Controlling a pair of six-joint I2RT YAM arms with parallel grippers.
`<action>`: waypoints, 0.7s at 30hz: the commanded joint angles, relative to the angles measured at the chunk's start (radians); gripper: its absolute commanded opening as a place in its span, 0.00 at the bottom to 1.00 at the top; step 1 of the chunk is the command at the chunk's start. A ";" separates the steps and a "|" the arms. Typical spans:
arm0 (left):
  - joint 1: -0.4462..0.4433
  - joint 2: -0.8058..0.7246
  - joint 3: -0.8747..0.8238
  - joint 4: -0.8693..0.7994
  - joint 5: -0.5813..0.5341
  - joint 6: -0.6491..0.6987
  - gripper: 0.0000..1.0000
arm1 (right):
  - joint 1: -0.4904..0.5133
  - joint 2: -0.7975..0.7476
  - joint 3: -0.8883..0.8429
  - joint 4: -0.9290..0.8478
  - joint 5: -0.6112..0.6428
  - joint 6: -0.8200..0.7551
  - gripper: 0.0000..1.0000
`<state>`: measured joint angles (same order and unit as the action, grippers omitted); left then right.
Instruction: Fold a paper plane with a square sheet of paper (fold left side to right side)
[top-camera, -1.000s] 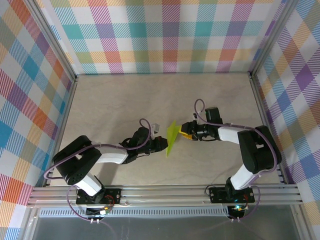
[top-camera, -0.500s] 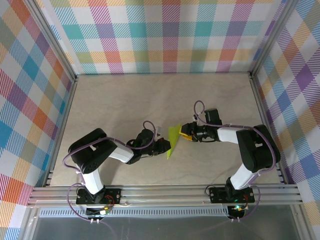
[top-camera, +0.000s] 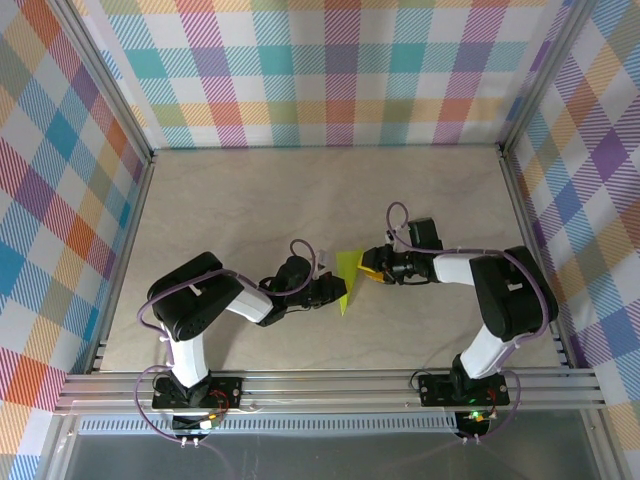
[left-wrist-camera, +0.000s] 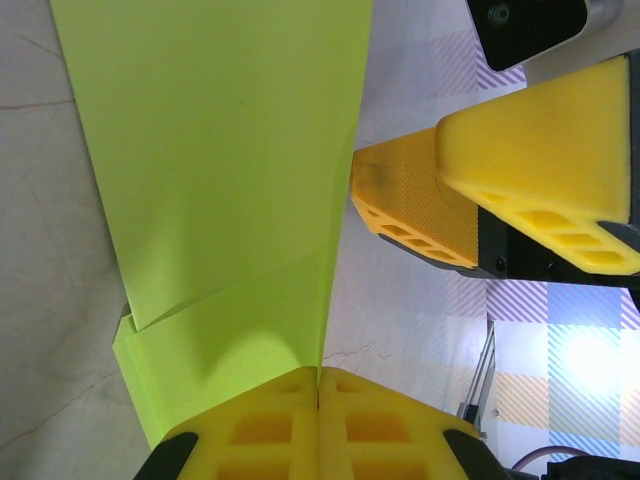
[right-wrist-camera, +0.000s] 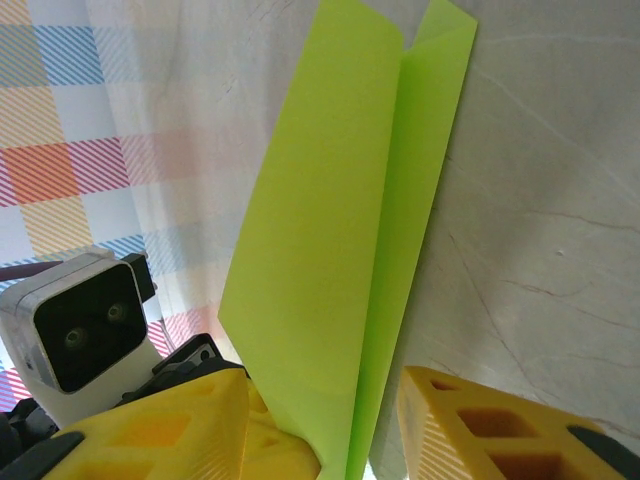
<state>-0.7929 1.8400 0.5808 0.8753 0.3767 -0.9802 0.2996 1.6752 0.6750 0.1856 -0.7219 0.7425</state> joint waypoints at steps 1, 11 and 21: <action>0.009 0.007 0.016 0.046 0.010 -0.003 0.00 | 0.016 0.022 0.025 0.031 -0.008 -0.005 0.44; 0.009 -0.004 0.019 0.054 0.008 -0.011 0.00 | 0.030 0.052 0.069 0.019 0.011 -0.007 0.44; 0.010 -0.019 0.017 0.054 -0.001 -0.011 0.00 | 0.041 0.068 0.078 0.014 0.019 -0.014 0.45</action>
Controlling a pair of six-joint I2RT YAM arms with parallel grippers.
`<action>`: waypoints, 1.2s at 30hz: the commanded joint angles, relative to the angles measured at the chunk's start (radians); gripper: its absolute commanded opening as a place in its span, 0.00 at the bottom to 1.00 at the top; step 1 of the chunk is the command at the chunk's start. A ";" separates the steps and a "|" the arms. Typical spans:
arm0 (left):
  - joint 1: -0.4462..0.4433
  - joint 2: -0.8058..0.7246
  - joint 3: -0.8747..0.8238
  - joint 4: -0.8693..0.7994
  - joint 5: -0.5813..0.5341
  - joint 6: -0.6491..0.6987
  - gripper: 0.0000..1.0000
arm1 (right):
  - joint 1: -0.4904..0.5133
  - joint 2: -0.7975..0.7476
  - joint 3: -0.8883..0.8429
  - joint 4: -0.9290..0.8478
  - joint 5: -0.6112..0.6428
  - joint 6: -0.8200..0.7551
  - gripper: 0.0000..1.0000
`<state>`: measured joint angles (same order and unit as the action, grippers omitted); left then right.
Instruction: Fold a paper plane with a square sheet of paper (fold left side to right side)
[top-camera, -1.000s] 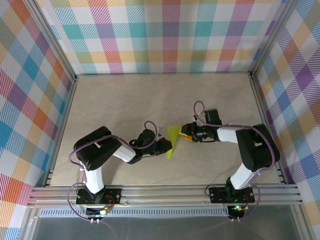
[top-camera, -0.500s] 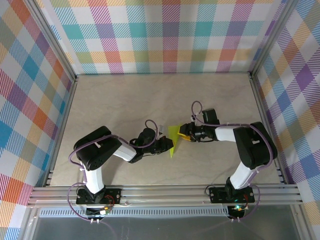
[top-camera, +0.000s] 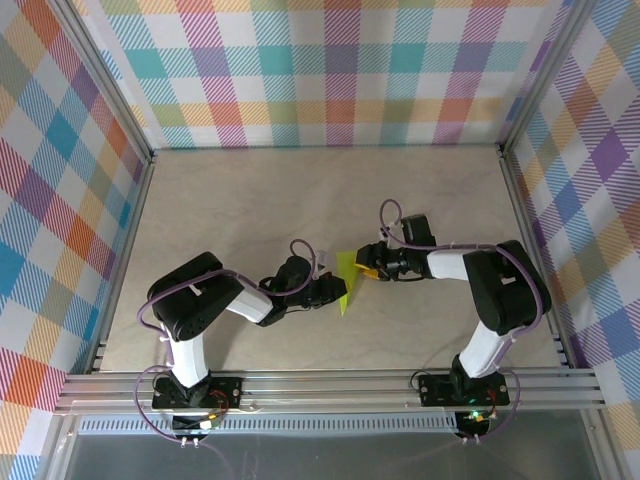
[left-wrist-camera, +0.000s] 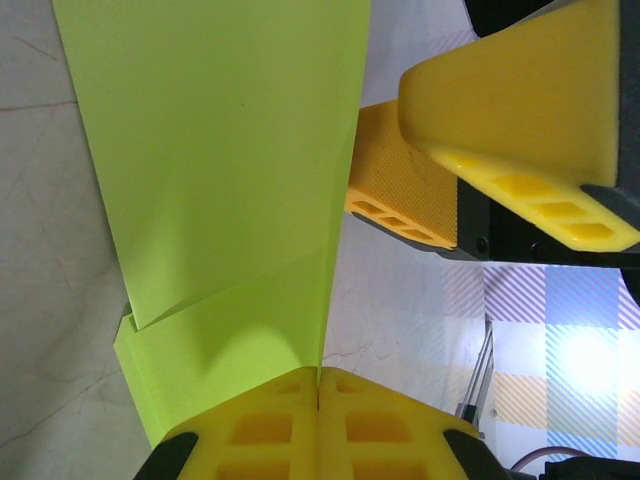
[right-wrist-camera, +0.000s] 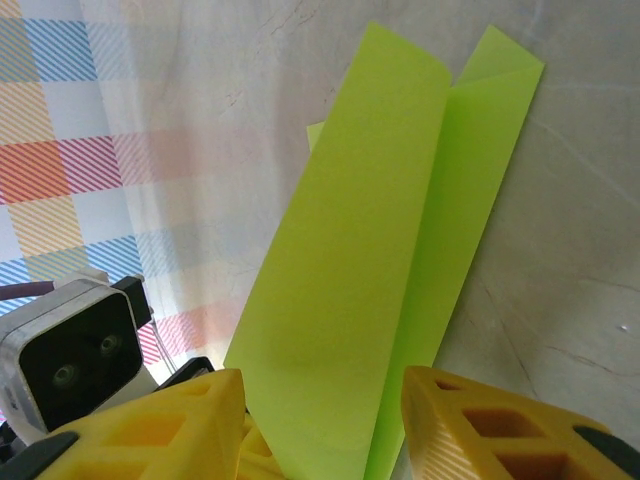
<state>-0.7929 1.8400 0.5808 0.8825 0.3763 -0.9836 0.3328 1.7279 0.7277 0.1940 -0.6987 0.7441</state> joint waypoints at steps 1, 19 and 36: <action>0.009 -0.022 0.016 0.047 -0.003 -0.008 0.00 | 0.009 0.016 0.027 0.006 -0.004 -0.015 0.45; 0.009 -0.015 0.012 0.055 -0.008 -0.017 0.00 | 0.035 0.052 0.045 0.003 0.012 -0.018 0.43; 0.009 0.013 -0.002 0.079 -0.017 -0.032 0.11 | 0.066 0.088 0.089 -0.145 0.099 -0.084 0.42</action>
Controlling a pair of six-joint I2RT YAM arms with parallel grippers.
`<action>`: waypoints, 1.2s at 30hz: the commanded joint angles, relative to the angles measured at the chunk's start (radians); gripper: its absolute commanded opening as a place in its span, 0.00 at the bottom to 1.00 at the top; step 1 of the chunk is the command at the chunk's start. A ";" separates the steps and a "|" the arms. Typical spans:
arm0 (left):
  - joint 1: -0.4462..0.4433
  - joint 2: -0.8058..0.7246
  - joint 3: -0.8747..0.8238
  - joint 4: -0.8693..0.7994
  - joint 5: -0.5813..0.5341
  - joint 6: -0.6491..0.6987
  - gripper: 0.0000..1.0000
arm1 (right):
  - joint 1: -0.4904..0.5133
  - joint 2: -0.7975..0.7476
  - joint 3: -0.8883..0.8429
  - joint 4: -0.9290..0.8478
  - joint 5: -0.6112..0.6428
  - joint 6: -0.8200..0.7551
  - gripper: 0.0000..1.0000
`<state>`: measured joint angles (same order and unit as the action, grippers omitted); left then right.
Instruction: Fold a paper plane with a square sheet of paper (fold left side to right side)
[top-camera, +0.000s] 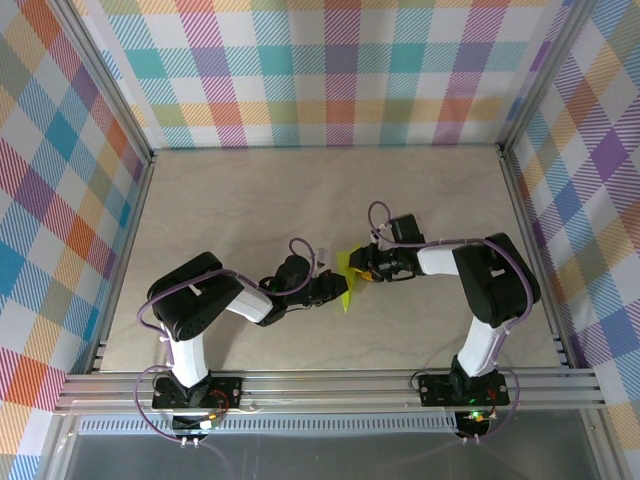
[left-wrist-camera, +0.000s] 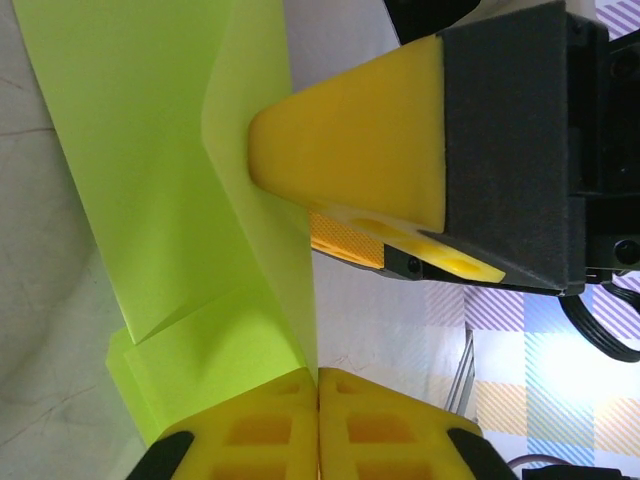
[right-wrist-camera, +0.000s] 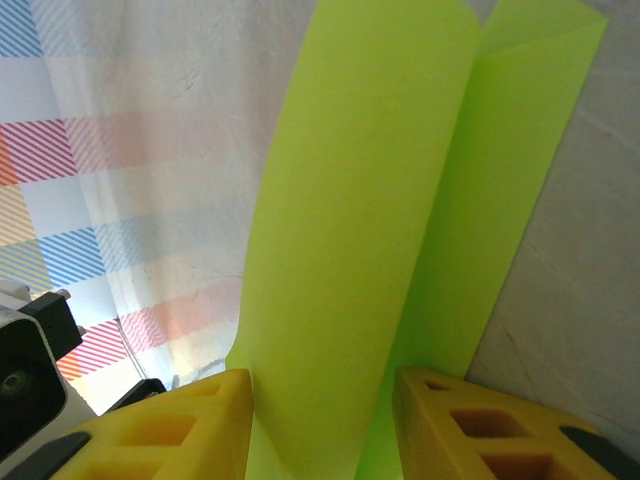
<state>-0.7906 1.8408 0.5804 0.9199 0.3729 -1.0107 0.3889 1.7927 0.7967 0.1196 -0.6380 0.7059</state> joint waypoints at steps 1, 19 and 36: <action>0.008 0.008 -0.002 0.038 -0.013 -0.004 0.12 | 0.011 0.025 0.019 -0.077 0.041 -0.048 0.42; 0.037 -0.116 0.019 -0.191 -0.047 0.100 0.42 | 0.013 0.030 0.020 -0.098 0.051 -0.059 0.42; 0.045 -0.031 0.105 -0.245 -0.037 0.127 0.42 | 0.013 0.026 0.035 -0.142 0.067 -0.082 0.42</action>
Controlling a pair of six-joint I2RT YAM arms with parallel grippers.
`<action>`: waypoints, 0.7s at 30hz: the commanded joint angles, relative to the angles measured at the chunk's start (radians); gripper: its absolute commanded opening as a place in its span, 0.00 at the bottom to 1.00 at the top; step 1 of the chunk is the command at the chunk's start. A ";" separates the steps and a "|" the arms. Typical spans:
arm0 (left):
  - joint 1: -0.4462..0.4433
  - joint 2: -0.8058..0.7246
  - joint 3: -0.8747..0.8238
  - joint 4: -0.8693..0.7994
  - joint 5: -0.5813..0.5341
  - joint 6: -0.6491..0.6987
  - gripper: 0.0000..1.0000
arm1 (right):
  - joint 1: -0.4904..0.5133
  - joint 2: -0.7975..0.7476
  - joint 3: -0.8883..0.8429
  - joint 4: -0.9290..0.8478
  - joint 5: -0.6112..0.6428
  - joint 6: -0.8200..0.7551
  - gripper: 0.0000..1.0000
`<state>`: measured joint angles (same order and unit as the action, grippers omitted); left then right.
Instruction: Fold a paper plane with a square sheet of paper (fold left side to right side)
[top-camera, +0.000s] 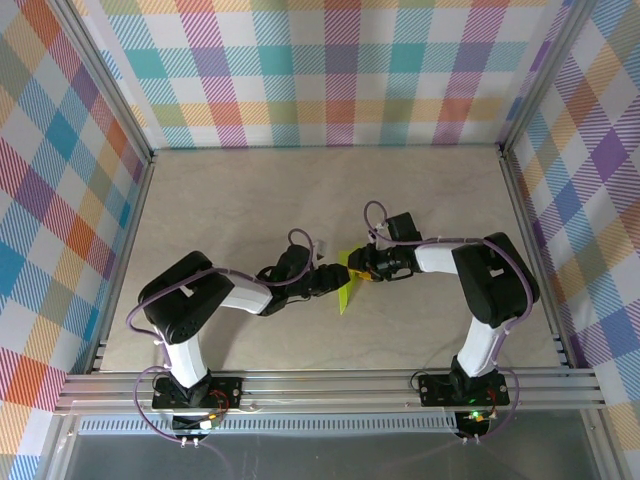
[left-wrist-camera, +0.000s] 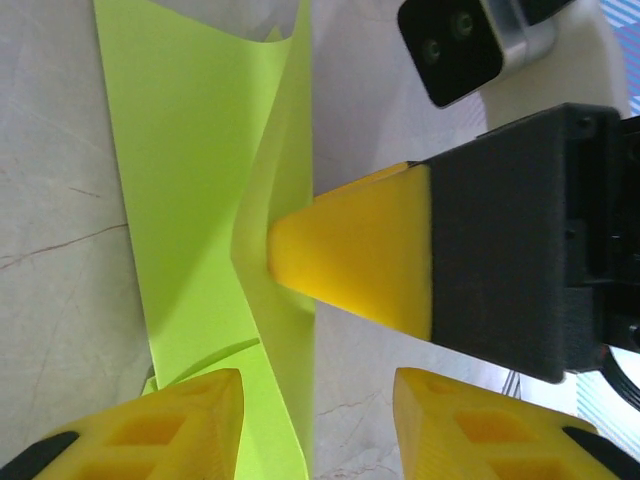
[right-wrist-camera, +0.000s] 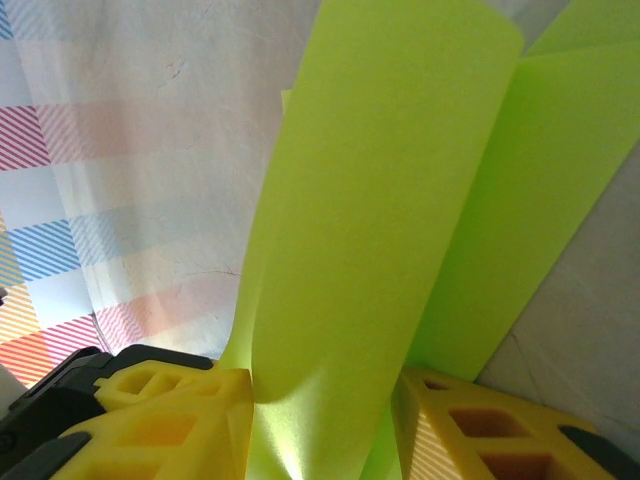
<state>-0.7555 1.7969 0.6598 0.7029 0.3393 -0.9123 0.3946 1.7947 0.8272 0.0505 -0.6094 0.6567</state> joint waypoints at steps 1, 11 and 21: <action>0.010 0.014 0.030 -0.037 -0.005 0.033 0.40 | 0.007 0.023 0.005 -0.075 0.040 -0.035 0.42; 0.021 0.014 0.069 -0.137 -0.021 0.083 0.22 | 0.010 0.032 0.026 -0.147 0.072 -0.060 0.42; 0.028 0.031 0.090 -0.157 -0.019 0.094 0.11 | 0.021 0.048 0.037 -0.160 0.078 -0.065 0.42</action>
<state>-0.7406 1.8133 0.7265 0.5690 0.3210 -0.8394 0.4076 1.8027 0.8673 -0.0330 -0.5835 0.6186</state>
